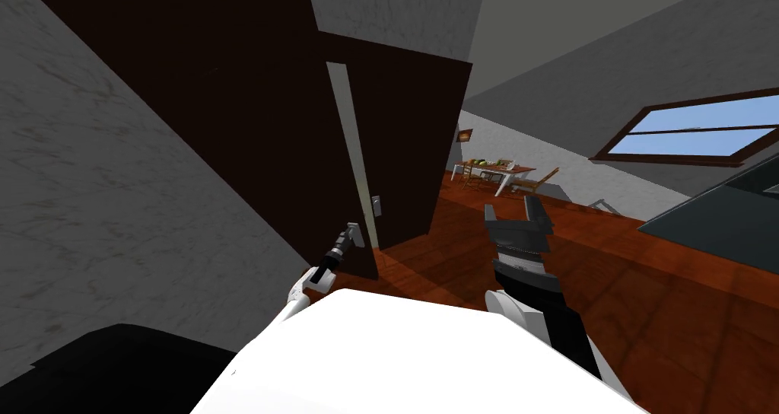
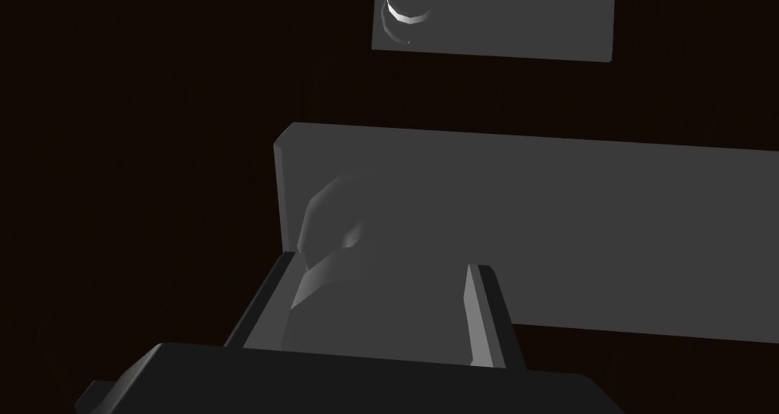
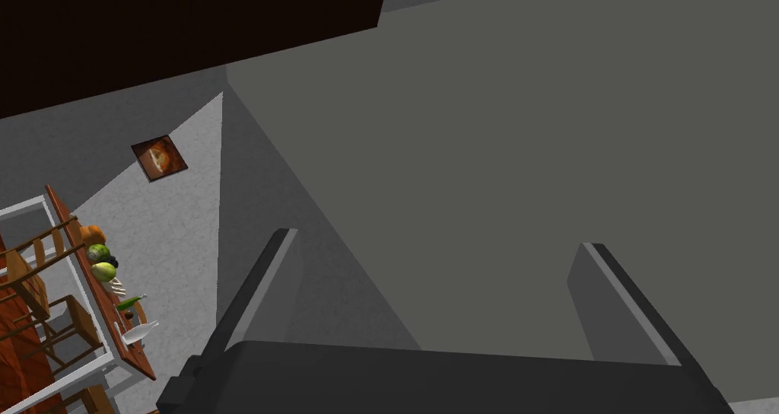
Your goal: Pull the door open
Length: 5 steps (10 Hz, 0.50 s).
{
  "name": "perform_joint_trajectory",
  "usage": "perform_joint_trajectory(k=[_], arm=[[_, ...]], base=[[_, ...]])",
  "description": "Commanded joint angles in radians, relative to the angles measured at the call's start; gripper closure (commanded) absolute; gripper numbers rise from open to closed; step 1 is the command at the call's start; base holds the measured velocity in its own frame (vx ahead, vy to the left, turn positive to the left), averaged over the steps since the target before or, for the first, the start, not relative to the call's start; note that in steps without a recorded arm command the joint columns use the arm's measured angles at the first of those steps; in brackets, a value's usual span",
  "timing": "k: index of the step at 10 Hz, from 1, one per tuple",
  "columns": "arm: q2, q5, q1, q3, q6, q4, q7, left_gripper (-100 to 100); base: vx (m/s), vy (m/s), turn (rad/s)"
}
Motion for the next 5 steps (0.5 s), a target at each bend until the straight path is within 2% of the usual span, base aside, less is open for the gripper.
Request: perform_joint_trajectory(k=[1, 5], arm=[[0.023, -0.001, 0.018, -0.011, -0.025, -0.007, 0.017, 100], [0.078, -0.002, 0.063, -0.039, -0.086, -0.022, 0.059, 100]], base=[[-0.168, 0.069, -0.12], [-0.215, 0.112, -0.153]])
